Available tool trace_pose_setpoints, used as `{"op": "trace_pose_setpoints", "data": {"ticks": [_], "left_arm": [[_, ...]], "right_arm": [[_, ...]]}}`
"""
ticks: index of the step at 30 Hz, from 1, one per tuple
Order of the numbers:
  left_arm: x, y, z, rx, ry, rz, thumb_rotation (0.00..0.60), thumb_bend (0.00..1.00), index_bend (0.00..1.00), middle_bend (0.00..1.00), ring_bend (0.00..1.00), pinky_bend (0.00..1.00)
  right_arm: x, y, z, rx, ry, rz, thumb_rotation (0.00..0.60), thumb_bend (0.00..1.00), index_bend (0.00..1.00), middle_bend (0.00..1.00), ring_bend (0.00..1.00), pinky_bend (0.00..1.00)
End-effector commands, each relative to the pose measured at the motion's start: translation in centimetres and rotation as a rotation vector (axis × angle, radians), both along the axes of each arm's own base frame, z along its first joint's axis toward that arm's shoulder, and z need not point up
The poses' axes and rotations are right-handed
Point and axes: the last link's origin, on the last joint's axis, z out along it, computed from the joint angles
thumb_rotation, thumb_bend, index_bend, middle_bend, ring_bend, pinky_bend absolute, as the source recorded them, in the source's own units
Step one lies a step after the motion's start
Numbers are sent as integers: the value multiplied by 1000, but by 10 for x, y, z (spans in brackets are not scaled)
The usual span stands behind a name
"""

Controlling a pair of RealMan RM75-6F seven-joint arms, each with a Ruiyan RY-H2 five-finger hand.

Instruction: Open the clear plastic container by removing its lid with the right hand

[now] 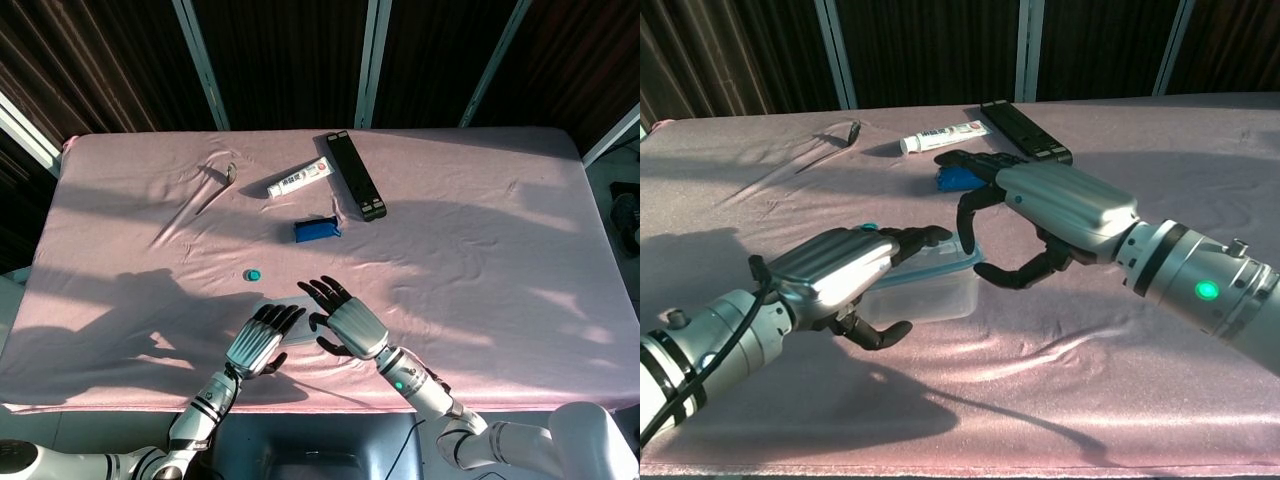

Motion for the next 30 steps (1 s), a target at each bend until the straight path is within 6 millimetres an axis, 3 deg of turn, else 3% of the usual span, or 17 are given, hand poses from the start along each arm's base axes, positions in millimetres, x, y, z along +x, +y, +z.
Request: {"op": "trace_pose_setpoints", "data": {"ticks": [1,19,30], "left_arm": [[-1,0,0,1,-1,0,600,337,0,537,699,591],[-3,-2,2,5,-6,1,600,338,0,539,700,592],[-1,-4,1,9,-12,-6,600,338,0,535,700,590]], "right_arm": [[1,-2,-1,-2,9,-1,600,483,643,132,0,20],[15,-6,-13,-7,24,7,600,483,622,132,0,28],[22,-4,-15,-22,27,15,600,492,699,158,0,67]]}}
